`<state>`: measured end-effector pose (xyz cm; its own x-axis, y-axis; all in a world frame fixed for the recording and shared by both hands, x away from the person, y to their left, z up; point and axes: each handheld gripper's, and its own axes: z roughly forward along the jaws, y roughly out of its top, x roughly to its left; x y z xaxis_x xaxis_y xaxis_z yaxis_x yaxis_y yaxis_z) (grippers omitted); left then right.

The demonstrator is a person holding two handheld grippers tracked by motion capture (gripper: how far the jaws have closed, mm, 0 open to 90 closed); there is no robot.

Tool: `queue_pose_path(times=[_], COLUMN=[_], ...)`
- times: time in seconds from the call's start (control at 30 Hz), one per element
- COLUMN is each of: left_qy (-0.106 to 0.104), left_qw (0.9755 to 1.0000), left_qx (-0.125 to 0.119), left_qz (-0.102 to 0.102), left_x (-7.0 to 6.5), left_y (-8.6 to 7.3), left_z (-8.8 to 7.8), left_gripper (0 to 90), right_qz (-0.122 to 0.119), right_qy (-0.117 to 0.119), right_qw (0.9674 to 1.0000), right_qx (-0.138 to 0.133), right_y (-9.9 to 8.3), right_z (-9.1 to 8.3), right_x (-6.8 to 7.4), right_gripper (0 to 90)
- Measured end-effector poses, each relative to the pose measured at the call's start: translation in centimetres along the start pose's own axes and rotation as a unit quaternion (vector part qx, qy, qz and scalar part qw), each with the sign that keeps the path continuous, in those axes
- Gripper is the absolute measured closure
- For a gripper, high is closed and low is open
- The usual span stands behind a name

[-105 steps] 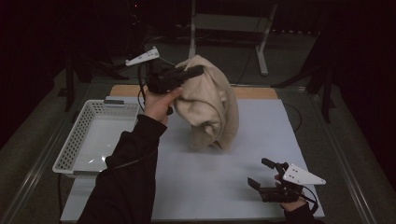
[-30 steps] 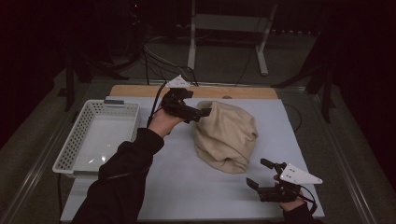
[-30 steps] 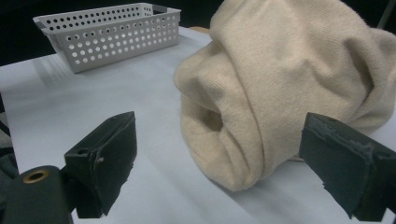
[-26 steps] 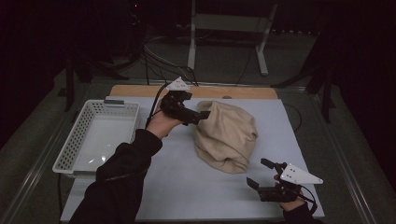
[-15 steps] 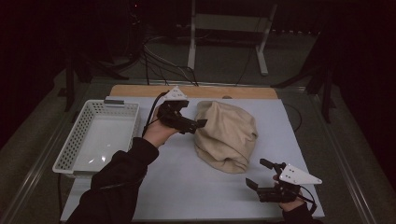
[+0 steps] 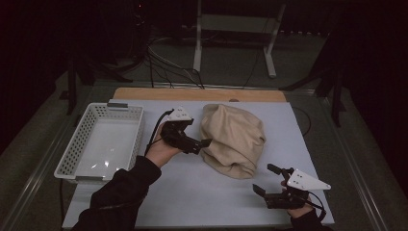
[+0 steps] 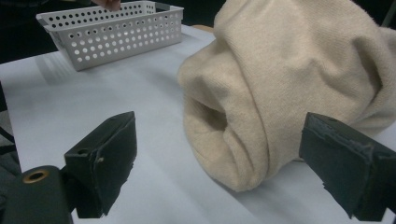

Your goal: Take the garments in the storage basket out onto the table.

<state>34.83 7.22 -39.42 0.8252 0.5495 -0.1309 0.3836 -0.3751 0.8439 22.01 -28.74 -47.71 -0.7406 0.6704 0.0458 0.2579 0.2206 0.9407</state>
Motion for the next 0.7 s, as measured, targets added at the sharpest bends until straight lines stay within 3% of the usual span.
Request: queue_pose_path(times=[0.4,0.7], left_qy=[-0.014,-0.014], left_qw=[0.9995,0.9982], left_qx=[0.028,0.054], left_qz=[0.002,0.021], left_x=[-1.3,-2.4], left_y=[-4.3,-7.1], left_z=[0.9,1.2], left_gripper=[0.0,0.0], right_qz=[-0.002,-0.005], right_qy=[0.002,0.006], right_qw=[1.0,1.0], right_qx=[-0.001,0.002], right_y=[0.0,-0.1], right_z=[0.0,0.2], right_x=[0.1,0.3], right_gripper=[11.5,11.5])
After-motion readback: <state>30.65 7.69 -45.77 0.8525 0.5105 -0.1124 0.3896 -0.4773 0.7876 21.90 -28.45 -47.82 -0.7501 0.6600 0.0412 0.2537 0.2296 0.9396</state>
